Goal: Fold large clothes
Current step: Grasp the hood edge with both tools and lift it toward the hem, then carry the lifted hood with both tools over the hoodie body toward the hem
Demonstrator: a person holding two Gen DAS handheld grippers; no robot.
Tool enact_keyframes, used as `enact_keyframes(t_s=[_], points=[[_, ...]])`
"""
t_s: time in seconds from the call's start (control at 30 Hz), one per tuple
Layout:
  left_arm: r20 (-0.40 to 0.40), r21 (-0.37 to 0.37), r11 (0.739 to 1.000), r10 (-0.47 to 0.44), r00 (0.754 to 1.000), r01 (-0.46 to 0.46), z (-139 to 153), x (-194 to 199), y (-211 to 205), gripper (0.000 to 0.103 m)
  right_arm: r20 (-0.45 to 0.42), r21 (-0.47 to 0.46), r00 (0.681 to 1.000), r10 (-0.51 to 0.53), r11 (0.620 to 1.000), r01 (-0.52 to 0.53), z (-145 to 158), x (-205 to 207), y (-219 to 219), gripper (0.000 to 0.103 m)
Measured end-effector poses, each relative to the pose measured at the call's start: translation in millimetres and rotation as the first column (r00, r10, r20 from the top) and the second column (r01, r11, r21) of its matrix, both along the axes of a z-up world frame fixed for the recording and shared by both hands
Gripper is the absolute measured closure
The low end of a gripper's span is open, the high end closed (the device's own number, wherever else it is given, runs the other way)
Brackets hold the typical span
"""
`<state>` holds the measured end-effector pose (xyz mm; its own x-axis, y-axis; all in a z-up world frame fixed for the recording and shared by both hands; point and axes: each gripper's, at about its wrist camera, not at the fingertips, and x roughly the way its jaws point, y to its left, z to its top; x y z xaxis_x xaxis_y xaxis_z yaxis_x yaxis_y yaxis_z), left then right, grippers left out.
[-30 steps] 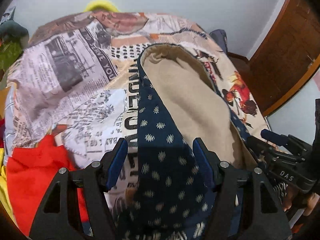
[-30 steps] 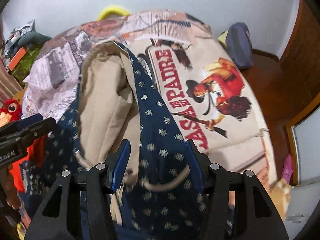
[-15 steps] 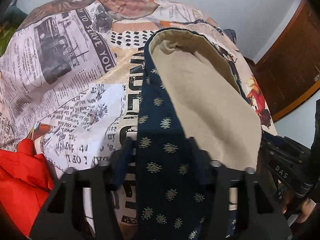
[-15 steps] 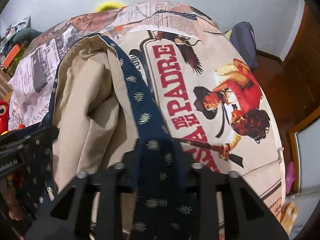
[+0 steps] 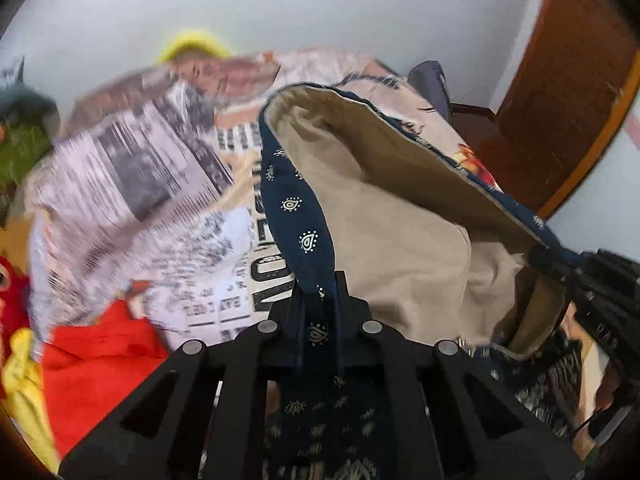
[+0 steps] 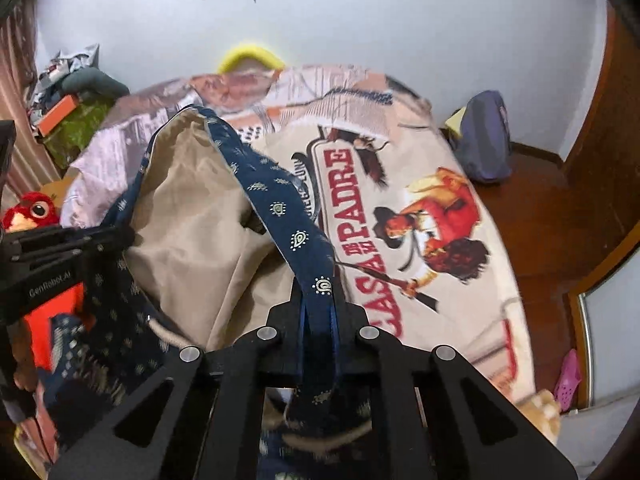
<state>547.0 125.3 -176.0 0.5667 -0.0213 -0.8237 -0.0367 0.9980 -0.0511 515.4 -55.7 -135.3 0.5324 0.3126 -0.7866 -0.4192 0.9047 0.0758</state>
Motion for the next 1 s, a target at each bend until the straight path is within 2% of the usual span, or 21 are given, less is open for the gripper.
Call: enact_keyframes(t_s=[0.13, 0.23, 0.43, 0.63, 0.77, 0.87, 1.0], points=[[0.027, 0.040, 0.997, -0.063, 0.998, 0.062, 26.9, -36.8, -17.8, 0.093, 0.007, 0.054, 1.000, -0.006, 0.999, 0.006, 21.5, -31.9, -27.2, 0.094], [0.054, 0.079, 0.992, -0.104, 0.993, 0.100, 41.6, -69.9, -31.5, 0.093, 0.015, 0.049, 1.000, 0.007, 0.999, -0.008, 29.9, -58.5, -37.2, 0.094], [0.036, 0.059, 0.987, -0.154, 0.987, 0.152, 42.8, -134.4, -43.5, 0.093, -0.008, 0.061, 1.000, 0.023, 0.998, -0.022, 29.3, -105.4, -55.0, 0.094], [-0.031, -0.004, 0.984, -0.176, 0.984, 0.176, 15.8, -185.7, -41.4, 0.093, -0.074, 0.075, 0.997, 0.022, 0.997, -0.016, 7.0, -142.8, -76.9, 0.094], [-0.082, -0.073, 0.986, -0.159, 0.984, 0.153, -8.8, -203.8, -35.8, 0.093, -0.118, 0.044, 0.993, 0.025, 0.999, -0.020, -17.2, -161.7, -82.0, 0.094], [-0.111, -0.078, 0.989, -0.138, 0.984, 0.130, -27.4, -213.3, -35.6, 0.092, -0.137, 0.019, 0.990, 0.032, 0.999, -0.030, -31.8, -170.3, -80.0, 0.094], [-0.149, -0.047, 0.994, -0.107, 0.983, 0.101, -52.6, -218.4, -31.6, 0.075, -0.106, -0.060, 0.994, 0.042, 0.997, -0.049, -39.3, -180.7, -72.1, 0.092]])
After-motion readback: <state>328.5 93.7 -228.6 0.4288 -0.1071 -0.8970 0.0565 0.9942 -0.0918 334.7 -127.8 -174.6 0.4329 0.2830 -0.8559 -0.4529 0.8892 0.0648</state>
